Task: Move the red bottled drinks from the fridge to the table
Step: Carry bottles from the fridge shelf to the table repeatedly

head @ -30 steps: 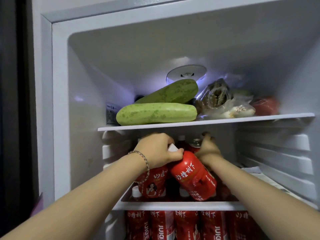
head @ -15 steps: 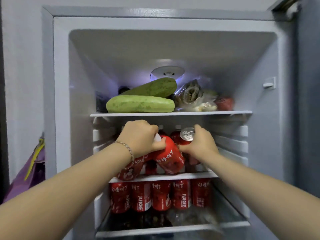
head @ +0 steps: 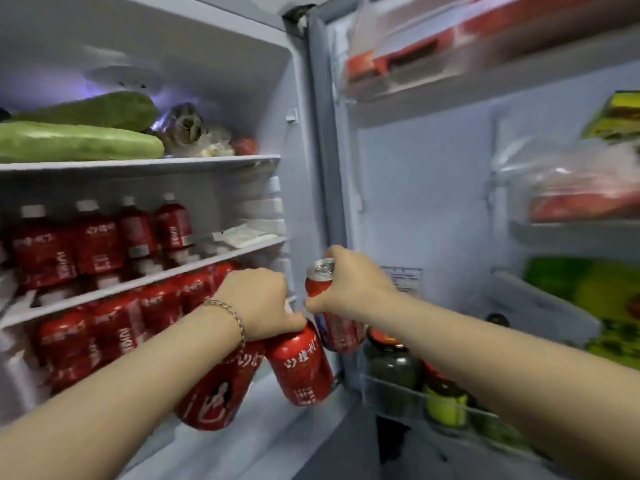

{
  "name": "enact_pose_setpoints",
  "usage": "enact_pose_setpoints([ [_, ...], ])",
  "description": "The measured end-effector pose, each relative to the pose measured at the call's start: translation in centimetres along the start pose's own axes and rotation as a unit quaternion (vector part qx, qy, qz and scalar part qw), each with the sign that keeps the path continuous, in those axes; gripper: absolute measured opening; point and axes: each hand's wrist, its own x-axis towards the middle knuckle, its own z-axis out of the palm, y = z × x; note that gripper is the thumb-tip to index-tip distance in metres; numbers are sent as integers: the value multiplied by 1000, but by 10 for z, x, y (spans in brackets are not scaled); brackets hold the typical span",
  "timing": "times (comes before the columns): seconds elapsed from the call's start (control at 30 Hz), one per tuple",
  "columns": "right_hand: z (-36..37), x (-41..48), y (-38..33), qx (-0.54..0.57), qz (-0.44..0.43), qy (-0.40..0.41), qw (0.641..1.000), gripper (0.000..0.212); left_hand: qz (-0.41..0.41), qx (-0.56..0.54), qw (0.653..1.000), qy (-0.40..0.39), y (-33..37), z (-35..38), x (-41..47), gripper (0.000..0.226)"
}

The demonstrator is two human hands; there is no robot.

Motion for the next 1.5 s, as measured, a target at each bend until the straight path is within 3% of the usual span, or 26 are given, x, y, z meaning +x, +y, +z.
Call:
enact_pose_setpoints([
  [0.27, -90, -147, 115, -151, 130, 23, 980, 50, 191, -115, 975, 14, 188, 2, -3, 45],
  [0.47, -184, -271, 197, -199, 259, 49, 944, 67, 342, -162, 926, 15, 363, -51, -14, 39],
  [0.63, -274, -393, 271, -222, 360, 81, 902, 63, 413, -203, 888, -3, 522, -111, -37, 43],
  [0.9, -411, -585, 378, -233, 514, 122, 817, 61, 495, -251, 831, 40, 765, -204, -77, 44],
  [1.5, -656, -906, 611, -212, 747, 238, 584, 68, 723, -265, 631, 91, 1274, -386, -155, 46],
])
